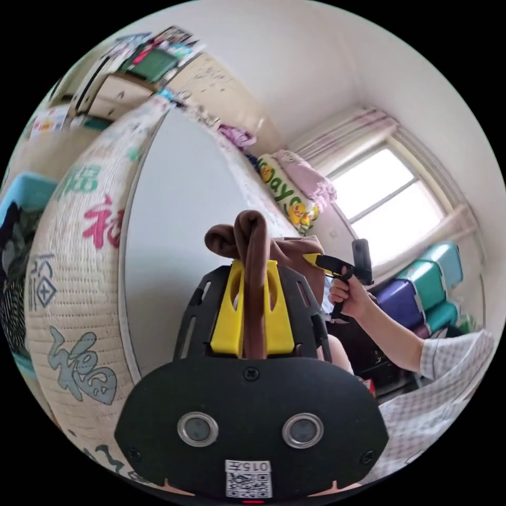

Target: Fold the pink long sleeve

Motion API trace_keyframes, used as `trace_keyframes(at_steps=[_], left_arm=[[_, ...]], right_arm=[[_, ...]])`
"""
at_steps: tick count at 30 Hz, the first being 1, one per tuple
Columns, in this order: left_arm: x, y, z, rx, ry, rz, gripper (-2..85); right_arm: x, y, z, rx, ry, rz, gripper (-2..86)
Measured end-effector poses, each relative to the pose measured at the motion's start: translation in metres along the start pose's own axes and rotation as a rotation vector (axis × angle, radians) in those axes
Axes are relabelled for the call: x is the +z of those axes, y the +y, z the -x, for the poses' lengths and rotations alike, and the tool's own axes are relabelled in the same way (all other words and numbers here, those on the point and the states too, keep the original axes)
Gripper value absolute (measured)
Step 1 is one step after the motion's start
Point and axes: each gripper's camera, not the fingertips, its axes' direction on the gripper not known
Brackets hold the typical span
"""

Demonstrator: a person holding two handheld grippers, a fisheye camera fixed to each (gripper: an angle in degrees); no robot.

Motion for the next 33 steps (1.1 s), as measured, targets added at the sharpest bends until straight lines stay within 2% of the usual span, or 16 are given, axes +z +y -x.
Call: trace_keyframes(at_steps=[6,10,16,26,31,33], left_arm=[[-0.09,0.006,-0.135,0.314,0.095,-0.152,5.4],[-0.126,0.007,-0.237,0.53,0.075,-0.208,5.4],[-0.134,-0.008,-0.358,0.675,0.241,-0.2,5.3],[0.001,-0.046,-0.508,0.657,0.561,-0.014,5.4],[0.092,-0.093,-0.565,0.64,0.602,0.102,5.5],[0.153,-0.128,-0.582,0.606,0.585,0.144,5.6]], right_arm=[[-0.145,0.085,0.072,-0.164,-0.156,-0.324,9.1],[-0.221,0.138,0.119,-0.267,-0.132,-0.489,9.1],[-0.339,0.208,0.161,-0.344,-0.078,-0.695,9.1],[-0.516,0.277,0.167,-0.304,0.215,-0.863,9.1],[-0.578,0.248,0.128,-0.206,0.316,-0.867,9.2],[-0.603,0.208,0.089,-0.148,0.377,-0.825,9.2]])
